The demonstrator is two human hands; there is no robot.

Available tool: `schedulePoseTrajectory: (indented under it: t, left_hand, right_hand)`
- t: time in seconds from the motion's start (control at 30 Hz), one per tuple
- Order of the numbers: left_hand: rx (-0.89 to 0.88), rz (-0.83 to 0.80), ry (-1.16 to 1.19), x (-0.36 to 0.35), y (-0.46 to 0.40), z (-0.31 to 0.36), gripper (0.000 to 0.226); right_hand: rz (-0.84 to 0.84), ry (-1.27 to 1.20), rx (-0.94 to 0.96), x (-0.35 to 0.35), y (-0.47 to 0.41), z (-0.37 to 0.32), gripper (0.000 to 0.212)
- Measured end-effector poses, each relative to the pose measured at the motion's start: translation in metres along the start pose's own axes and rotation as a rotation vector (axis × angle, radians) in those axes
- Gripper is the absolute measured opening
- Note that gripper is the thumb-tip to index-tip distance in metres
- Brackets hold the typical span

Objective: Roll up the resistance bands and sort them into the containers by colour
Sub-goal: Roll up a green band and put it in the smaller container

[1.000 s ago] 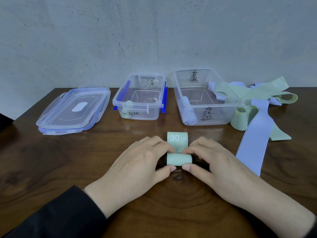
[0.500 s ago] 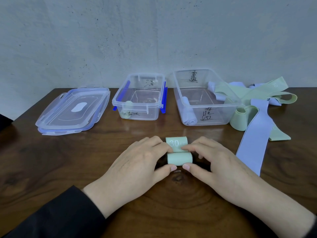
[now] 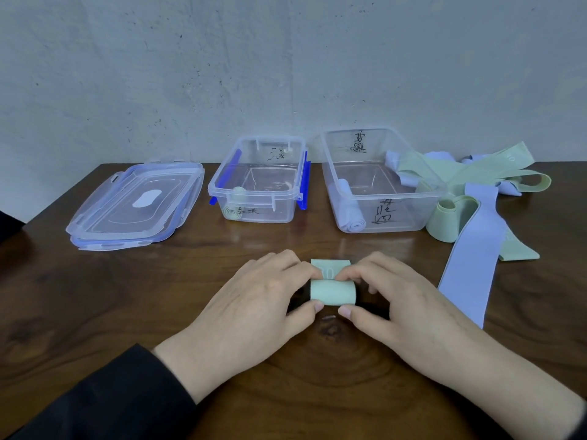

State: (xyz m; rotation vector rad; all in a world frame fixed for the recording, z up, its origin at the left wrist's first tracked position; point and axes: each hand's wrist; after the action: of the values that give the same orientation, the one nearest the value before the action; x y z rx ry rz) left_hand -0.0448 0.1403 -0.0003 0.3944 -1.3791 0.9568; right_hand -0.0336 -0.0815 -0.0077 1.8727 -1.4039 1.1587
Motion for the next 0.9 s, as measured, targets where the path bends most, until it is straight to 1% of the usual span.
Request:
schedulePoseTrajectory:
  t: [0.13, 0.3, 0.43, 0.57, 0.7, 0.8, 0.9]
  left_hand:
    - [0.005, 0.014, -0.003, 0.0, 0.0, 0.001, 0.033]
    - [0.008, 0.021, -0.003, -0.002, -0.003, -0.003, 0.027]
    - [0.012, 0.046, 0.001, -0.003, -0.007, -0.004, 0.033]
    - [0.0, 0.08, 0.006, -0.001, -0.007, -0.005, 0.03]
    - [0.007, 0.071, 0.0, -0.005, -0.01, -0.008, 0.031]
    - [0.021, 0.065, 0.0, -0.006, -0.012, -0.008, 0.033]
    - [0.027, 0.066, -0.009, -0.007, -0.015, -0.009, 0.036]
  right_hand:
    - [0.045, 0.027, -0.005, -0.001, -0.001, 0.001, 0.032]
    - [0.109, -0.014, -0.023, -0.005, -0.002, -0.003, 0.029]
    - [0.16, 0.001, -0.006, -0.007, -0.007, -0.004, 0.021]
    - [0.218, 0.015, -0.015, -0.008, -0.013, -0.003, 0.024]
    - [0.262, 0.005, -0.018, -0.01, -0.019, -0.004, 0.024]
    - [0.273, -0.011, -0.004, -0.01, -0.02, -0.008, 0.025]
    - [0.235, 0.04, 0.027, -0.01, -0.022, -0.011, 0.023]
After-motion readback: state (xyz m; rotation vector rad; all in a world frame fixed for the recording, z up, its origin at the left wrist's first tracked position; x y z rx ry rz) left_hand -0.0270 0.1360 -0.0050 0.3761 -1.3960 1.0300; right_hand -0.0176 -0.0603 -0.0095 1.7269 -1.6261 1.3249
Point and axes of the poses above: each hand's wrist, its own y-axis away from the middle knuckle, its own x-axis out of the back of the hand, z = x × y, and after that the axes turned 12 degrees about -x, right-handed
